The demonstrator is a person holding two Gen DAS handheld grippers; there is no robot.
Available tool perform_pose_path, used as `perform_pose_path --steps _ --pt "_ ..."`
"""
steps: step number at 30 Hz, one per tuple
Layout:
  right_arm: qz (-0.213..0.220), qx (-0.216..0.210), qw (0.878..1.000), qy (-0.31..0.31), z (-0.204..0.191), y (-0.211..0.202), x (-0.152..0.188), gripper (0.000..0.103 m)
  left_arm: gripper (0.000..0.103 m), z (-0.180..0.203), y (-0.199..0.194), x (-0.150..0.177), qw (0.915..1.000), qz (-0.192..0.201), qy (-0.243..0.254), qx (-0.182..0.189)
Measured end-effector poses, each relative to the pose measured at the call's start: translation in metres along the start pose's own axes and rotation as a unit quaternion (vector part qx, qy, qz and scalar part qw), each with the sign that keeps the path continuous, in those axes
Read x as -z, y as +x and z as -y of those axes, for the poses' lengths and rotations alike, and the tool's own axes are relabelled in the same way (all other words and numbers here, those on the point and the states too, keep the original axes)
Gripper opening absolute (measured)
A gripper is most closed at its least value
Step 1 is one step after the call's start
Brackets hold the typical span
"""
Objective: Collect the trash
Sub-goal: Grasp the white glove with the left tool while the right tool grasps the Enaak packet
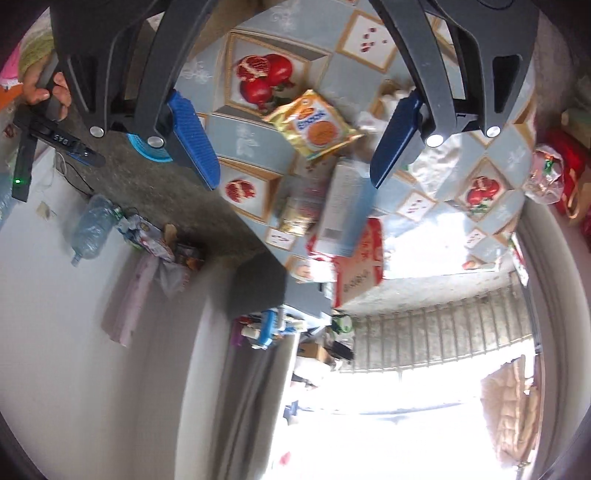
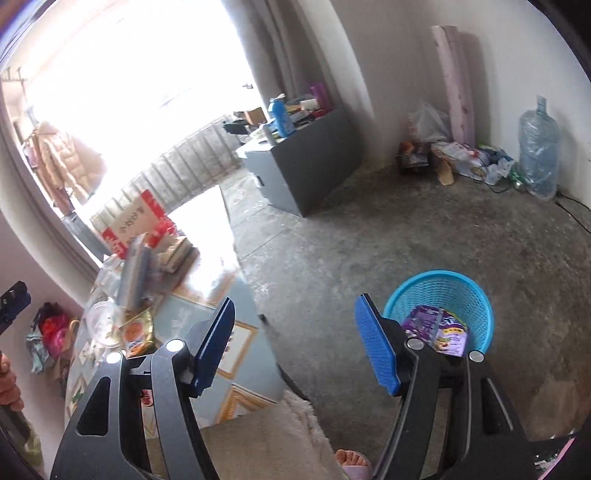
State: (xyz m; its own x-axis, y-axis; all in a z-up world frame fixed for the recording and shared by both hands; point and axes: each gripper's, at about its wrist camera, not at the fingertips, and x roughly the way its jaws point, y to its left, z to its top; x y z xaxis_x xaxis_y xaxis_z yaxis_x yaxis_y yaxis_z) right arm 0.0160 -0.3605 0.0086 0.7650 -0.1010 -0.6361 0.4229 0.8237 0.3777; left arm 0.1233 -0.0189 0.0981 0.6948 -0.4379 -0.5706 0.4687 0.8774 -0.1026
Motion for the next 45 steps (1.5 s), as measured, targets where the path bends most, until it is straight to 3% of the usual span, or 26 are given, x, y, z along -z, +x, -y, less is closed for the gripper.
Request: perform_pose_path --steps 5,9,11,18,23,26,31,37,45 --pt "-0.030 -0.061 0.997 -0.036 -0.053 0.022 0.000 0.066 0.079 -0.064 -0.018 0.009 0.9967 0.019 -0.055 -0.057" --pt "-0.056 -0.098 0.992 -0.051 -0.094 0.039 0.005 0.066 0.079 -0.098 -0.012 0.019 0.9940 0.007 -0.088 -0.064" --pt "-0.069 -0.106 0.990 -0.063 -0.112 0.048 0.008 0.060 0.078 -0.109 -0.005 0.026 0.9932 -0.001 -0.098 -0.063" --pt "-0.118 -0.122 0.982 -0.078 -0.152 0.081 0.019 0.044 0.051 -0.141 0.031 0.040 0.9922 -0.026 -0.110 -0.052" --pt "-0.147 -0.132 0.975 -0.099 -0.182 0.107 0.028 0.031 0.027 -0.167 0.070 0.042 0.9909 -0.045 -0.116 -0.052" --pt "-0.164 -0.135 0.971 -0.110 -0.198 0.126 0.032 0.028 0.019 -0.179 0.098 0.041 0.9902 -0.059 -0.116 -0.050" --pt "-0.184 -0.127 0.966 -0.130 -0.219 0.157 0.040 0.022 0.008 -0.192 0.147 0.048 0.9865 -0.099 -0.120 -0.054" --pt "-0.192 -0.102 0.960 -0.174 -0.234 0.183 0.050 0.012 0.000 -0.190 0.183 0.058 0.9828 -0.129 -0.130 -0.024" --pt "-0.202 -0.090 0.949 -0.224 -0.236 0.179 0.065 0.005 0.000 -0.155 0.176 0.078 0.9822 -0.145 -0.115 0.031"
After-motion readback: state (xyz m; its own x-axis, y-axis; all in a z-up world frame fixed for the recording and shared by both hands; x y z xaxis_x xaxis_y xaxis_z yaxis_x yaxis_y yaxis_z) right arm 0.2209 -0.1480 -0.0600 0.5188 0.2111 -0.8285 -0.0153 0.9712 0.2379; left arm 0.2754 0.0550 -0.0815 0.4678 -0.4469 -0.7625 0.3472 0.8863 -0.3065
